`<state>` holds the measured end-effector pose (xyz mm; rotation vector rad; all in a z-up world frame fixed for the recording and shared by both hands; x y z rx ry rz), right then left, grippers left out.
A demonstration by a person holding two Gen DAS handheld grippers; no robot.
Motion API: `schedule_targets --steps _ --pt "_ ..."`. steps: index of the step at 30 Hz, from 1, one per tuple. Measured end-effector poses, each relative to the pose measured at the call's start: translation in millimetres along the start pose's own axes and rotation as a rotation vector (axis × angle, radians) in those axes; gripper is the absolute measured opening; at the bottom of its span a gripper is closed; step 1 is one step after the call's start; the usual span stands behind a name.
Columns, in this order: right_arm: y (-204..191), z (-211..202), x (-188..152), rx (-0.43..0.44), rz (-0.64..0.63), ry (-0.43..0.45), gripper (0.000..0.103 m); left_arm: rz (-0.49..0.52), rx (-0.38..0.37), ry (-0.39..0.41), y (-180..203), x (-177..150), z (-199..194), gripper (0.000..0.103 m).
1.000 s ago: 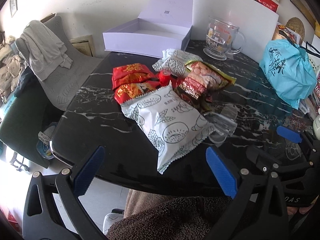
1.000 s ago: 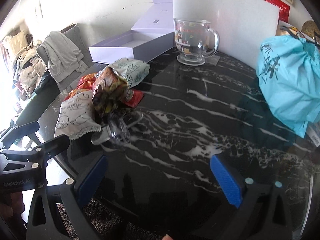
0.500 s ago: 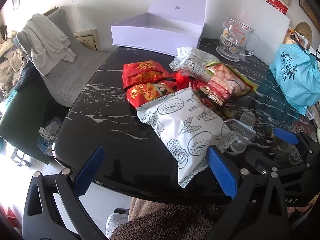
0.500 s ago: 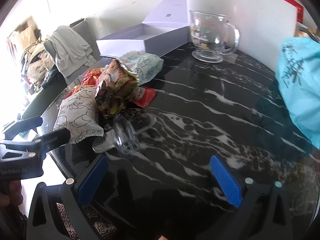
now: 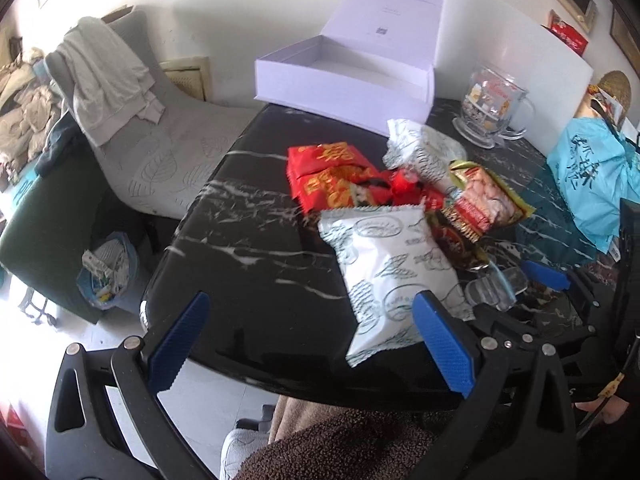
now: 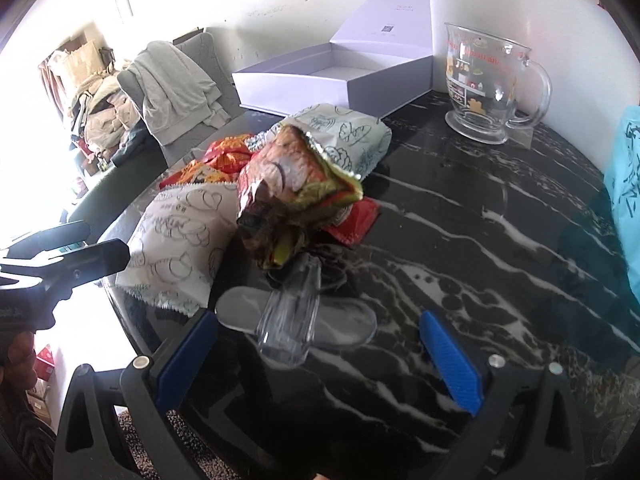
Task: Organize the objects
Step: 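Grasp the white printed pastry bag with the left gripper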
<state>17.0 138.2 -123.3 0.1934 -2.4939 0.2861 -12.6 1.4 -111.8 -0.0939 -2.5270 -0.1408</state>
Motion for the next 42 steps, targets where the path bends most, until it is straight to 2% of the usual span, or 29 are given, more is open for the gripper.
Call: schedule_targets --steps 7,11,15,23,29,31,33,35,39,42 --pt "13.4 -4.4 4.0 -0.018 0.025 0.02 0.079 0.062 -0.062 -0.011 28.9 9.4 8.4 0.101" --pt "20.4 -7.6 3.3 -0.03 0.027 0.023 0.072 0.084 -0.092 -0.036 41.1 10.2 18.5 0.101" --pt "27.5 -10.2 1.6 -0.063 0.026 0.024 0.069 0.1 -0.101 -0.056 48.7 11.6 28.9 0.101" --pt "38.2 -14.4 -2.4 -0.121 0.018 0.032 0.056 0.144 -0.11 -0.078 63.8 10.7 43.5 0.101" --pt "42.9 -17.2 -4.2 -0.119 0.027 0.045 0.056 0.166 -0.085 -0.067 69.5 8.8 48.1 0.084" --pt "43.1 -17.5 -3.7 -0.11 0.035 0.047 0.057 0.146 -0.086 -0.064 65.8 8.8 47.6 0.074" --pt "41.5 -16.6 -0.7 -0.092 0.031 0.052 0.064 0.126 -0.103 -0.067 62.8 9.4 46.5 0.072" --pt "40.2 -17.0 4.1 -0.083 0.029 0.067 0.075 0.111 -0.115 -0.073 61.1 8.7 46.5 0.07" --pt "38.0 -13.7 11.7 -0.093 -0.001 0.085 0.078 0.092 -0.121 -0.077 58.8 4.5 44.9 0.067" --pt "40.8 -4.9 13.8 -0.11 -0.002 0.066 0.078 0.083 -0.124 -0.085 57.4 1.5 43.7 0.065"
Point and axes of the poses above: each gripper's, at about its wrist camera, not at the fingertips, and z roughly the way its jaws point, y to its right, x to its top, the point moved 8 cm from there along z, roughly the way its jaws point, and after that the axes turned 1 degree about -y, right-handed, at the moved point
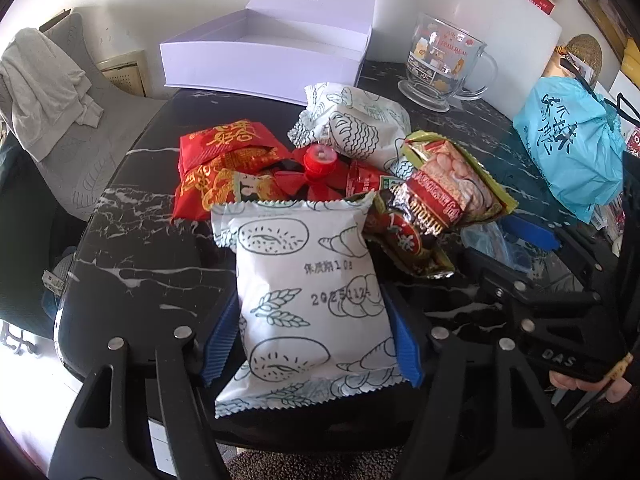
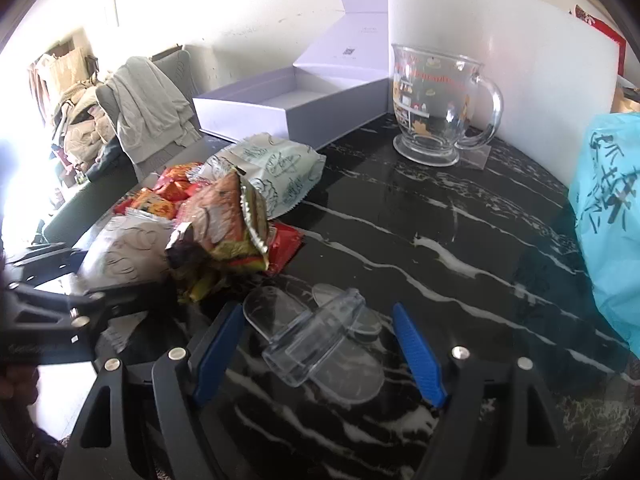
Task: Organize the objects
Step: 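Grasp the white printed pastry bag with the left gripper, then lift the pastry bag with the left gripper and carry it over the lavender box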
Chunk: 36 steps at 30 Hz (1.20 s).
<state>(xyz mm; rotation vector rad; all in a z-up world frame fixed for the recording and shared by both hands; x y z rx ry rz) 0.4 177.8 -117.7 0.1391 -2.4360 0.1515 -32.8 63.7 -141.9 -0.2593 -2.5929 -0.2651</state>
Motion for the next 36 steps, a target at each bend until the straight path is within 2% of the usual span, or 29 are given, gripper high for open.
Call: schedule_targets --steps 3,4,5,6,12,20,26,36 --pt "0.3 4.8 0.5 -0.009 -0.007 -0.002 0.078 -0.006 0.001 -0.005 -2.0 -2.9 -1.4 0.064" --pt "-0.2 5.7 -0.4 -0.013 -0.014 -0.006 0.074 -0.006 0.004 -0.006 -1.7 -3.6 -1.9 0.063" --pt "-0.9 5.2 -0.8 -0.021 -0.025 0.0 0.064 -0.007 0.006 -0.007 -1.9 -4.3 -2.5 0.062" --pt "-0.8 4.4 -1.5 -0.045 -0.041 0.004 0.061 -0.009 0.007 -0.008 -2.1 -5.0 -2.9 0.061" --pt "0.1 -1.4 -7.9 -0.044 -0.049 0.007 0.061 -0.011 0.022 -0.006 0.9 -6.4 -5.3 0.057" --pt "2.6 -16.8 -10.1 -0.056 -0.041 0.022 0.061 -0.033 -0.011 -0.017 5.2 -10.3 -12.7 0.056" --pt "1.5 -39.2 -8.9 -0.072 -0.045 0.057 0.061 -0.01 -0.012 0.029 13.3 -7.2 -31.5 0.055" --pt "10.2 -79.5 0.3 -0.114 -0.032 0.133 0.061 0.088 -0.031 0.131 42.3 12.1 -68.5 0.055"
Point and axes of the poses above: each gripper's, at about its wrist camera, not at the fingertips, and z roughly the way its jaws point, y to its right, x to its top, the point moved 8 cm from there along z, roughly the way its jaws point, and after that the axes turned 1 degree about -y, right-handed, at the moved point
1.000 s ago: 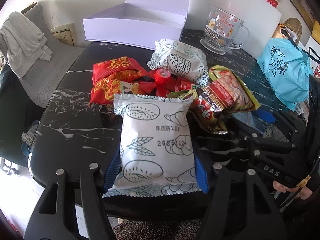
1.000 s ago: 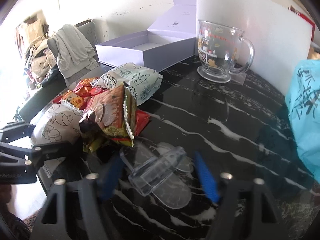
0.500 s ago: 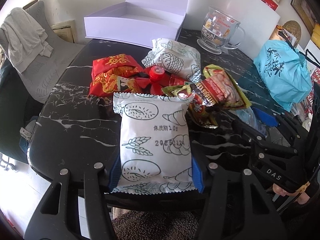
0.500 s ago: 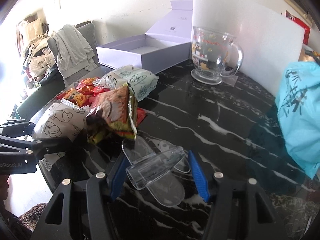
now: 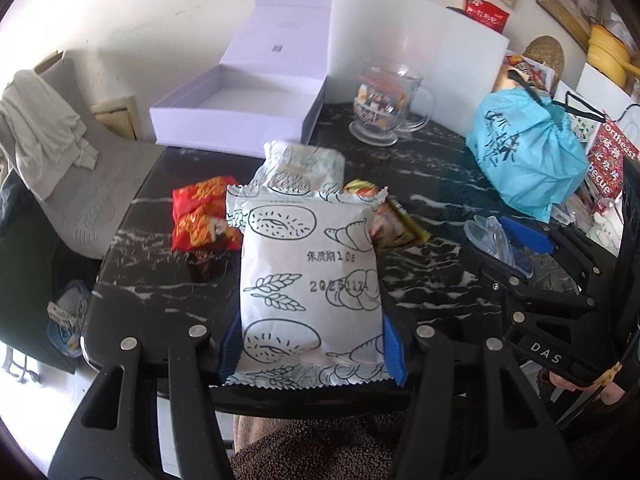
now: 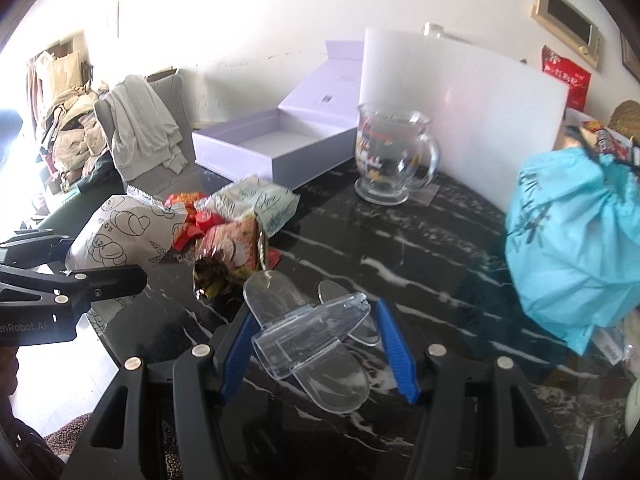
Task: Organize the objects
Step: 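Lift the pastry bag with the left gripper and carry it over the lavender box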
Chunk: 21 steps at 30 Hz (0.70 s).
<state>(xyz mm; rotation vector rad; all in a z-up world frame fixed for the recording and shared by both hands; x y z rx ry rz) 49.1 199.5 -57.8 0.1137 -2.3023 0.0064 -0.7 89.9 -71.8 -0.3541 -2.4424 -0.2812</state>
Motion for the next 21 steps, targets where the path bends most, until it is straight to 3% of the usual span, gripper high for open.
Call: schedule_targets --steps 11,21 --pt "13.3 -29.0 39.8 -0.043 -0.016 0.079 0.061 0.085 -0.039 0.092 18.5 47.1 -18.5 0.055" --pt "13.6 -23.9 82.7 -0.045 -0.051 0.106 0.061 0.105 -0.031 0.133 10.2 94.6 -13.1 0.055"
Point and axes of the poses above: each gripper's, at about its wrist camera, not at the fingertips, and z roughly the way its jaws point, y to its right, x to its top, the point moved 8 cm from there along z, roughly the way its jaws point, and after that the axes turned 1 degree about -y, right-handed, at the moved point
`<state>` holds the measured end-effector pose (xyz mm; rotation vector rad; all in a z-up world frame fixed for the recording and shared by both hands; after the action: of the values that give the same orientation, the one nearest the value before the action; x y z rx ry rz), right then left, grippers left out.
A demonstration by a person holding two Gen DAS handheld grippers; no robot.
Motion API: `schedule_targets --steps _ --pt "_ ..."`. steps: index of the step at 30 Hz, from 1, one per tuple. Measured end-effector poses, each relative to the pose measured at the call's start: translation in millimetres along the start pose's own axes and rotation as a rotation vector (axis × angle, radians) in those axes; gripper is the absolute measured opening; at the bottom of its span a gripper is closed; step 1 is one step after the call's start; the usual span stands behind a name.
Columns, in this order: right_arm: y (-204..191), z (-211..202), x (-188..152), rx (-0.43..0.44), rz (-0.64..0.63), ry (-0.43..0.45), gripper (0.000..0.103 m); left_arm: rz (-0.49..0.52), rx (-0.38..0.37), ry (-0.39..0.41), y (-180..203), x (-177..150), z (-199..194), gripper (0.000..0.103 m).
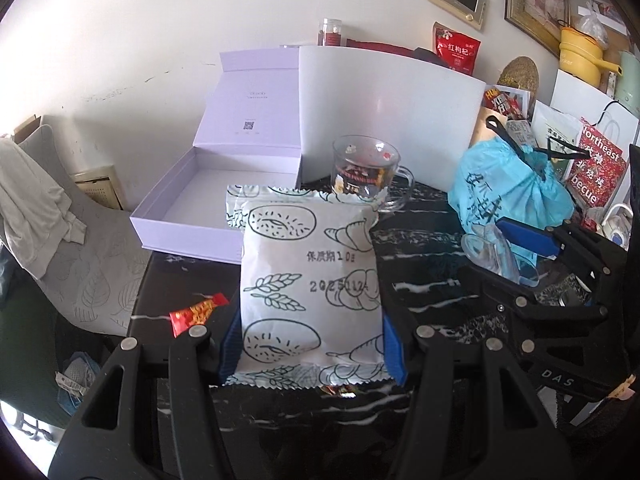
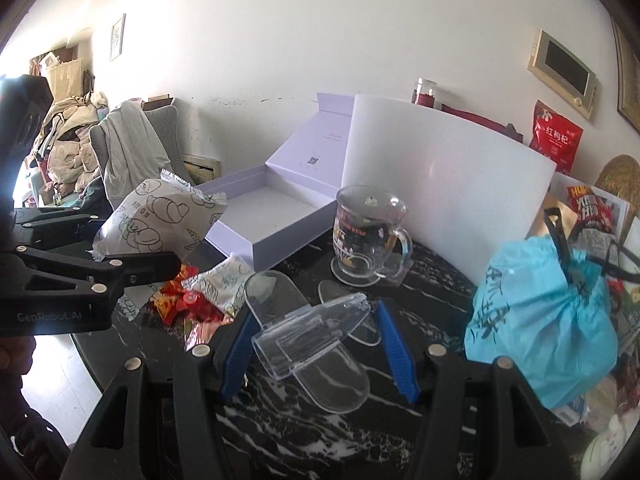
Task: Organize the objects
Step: 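Lift the pastry bag with the left gripper and carry it over the lavender box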
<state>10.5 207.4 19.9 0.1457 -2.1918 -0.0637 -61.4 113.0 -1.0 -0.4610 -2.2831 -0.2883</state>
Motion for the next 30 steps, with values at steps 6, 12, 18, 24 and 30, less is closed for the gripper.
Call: schedule_targets --steps 6,12,18,24,30 --pt "-5.9 21.2 24.0 0.026 -0.029 -0.007 0.061 -0.003 0.015 -0.007 -18.1 19.6 14.3 0.055" --pt "-12.7 50.2 49.6 0.068 -0.046 -0.015 0.061 -0.022 0.04 -0.019 -45.2 39.1 33.4 0.055" --pt "-16.4 81.4 73.3 0.097 -0.053 -0.019 0.061 -0.031 0.07 -0.021 -71.3 61.4 52.9 0.055" --pt "-18.6 110.8 97.3 0.117 -0.069 -0.021 0.061 -0.046 0.08 -0.019 -94.2 82.9 72.2 0.055" --pt "-19.8 137.9 122.0 0.124 -0.084 -0.015 0.061 -0.04 0.106 -0.022 -112.7 102.3 95.5 0.055"
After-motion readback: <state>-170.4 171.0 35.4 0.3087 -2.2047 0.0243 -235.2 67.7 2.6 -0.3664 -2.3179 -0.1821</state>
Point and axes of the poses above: each gripper's, at about its wrist camera, not at the fingertips, and z roughly the way its jaws point, y to its right, x to its top, the point moved 8 cm from there along z, roughly the way its jaws point, and after that the axes turned 1 degree about -y, right-handed, at the moved point
